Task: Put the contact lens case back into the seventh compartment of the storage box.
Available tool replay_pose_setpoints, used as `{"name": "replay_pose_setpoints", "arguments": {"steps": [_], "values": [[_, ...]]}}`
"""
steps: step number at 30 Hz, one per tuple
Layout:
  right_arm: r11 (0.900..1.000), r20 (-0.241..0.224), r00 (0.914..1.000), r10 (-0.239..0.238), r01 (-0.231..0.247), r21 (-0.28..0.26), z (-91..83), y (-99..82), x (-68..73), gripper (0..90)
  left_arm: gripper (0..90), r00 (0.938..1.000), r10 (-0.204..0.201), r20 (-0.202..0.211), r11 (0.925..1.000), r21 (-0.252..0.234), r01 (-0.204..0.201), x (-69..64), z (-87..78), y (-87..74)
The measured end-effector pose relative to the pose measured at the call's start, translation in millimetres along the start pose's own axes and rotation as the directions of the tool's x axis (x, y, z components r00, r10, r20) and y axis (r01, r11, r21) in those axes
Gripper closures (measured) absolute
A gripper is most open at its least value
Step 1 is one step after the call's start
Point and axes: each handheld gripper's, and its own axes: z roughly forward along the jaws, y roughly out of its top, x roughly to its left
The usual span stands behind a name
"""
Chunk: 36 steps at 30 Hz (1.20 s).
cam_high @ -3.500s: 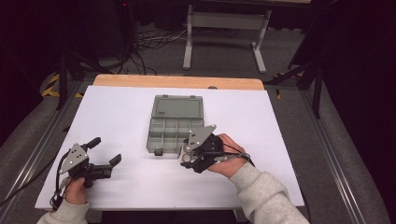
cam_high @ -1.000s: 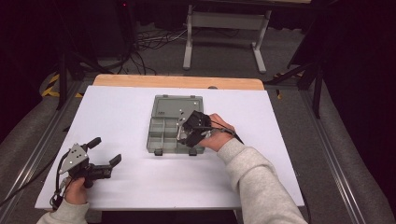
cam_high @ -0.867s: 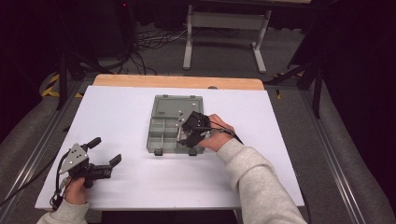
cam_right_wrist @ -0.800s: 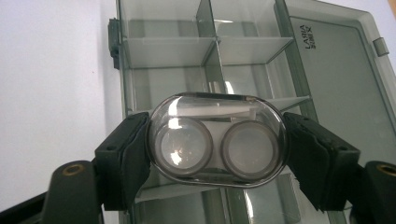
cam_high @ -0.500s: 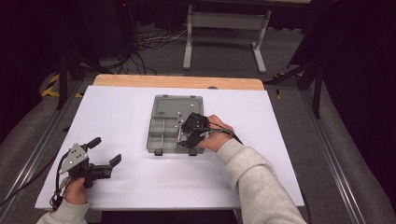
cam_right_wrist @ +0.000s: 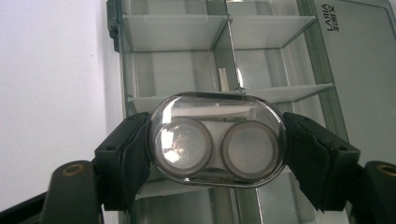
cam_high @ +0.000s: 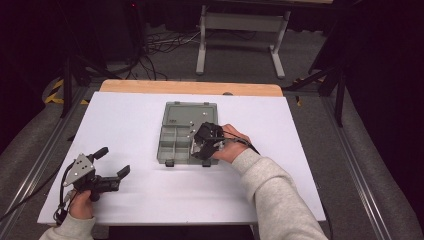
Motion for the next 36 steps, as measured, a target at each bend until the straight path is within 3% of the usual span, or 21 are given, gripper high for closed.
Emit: {"name": "replay_pose_setpoints", "arguments": {"steps": [36], "values": [[0.9998, -0.027, 0.9995, 0.016, -0.016, -0.015, -0.1, -1.0, -2.6, 25.7, 0.1, 1.0000, -0.001, -0.001, 1.0000, 0.001, 0.001, 0.1, 0.1, -0.1]]}}
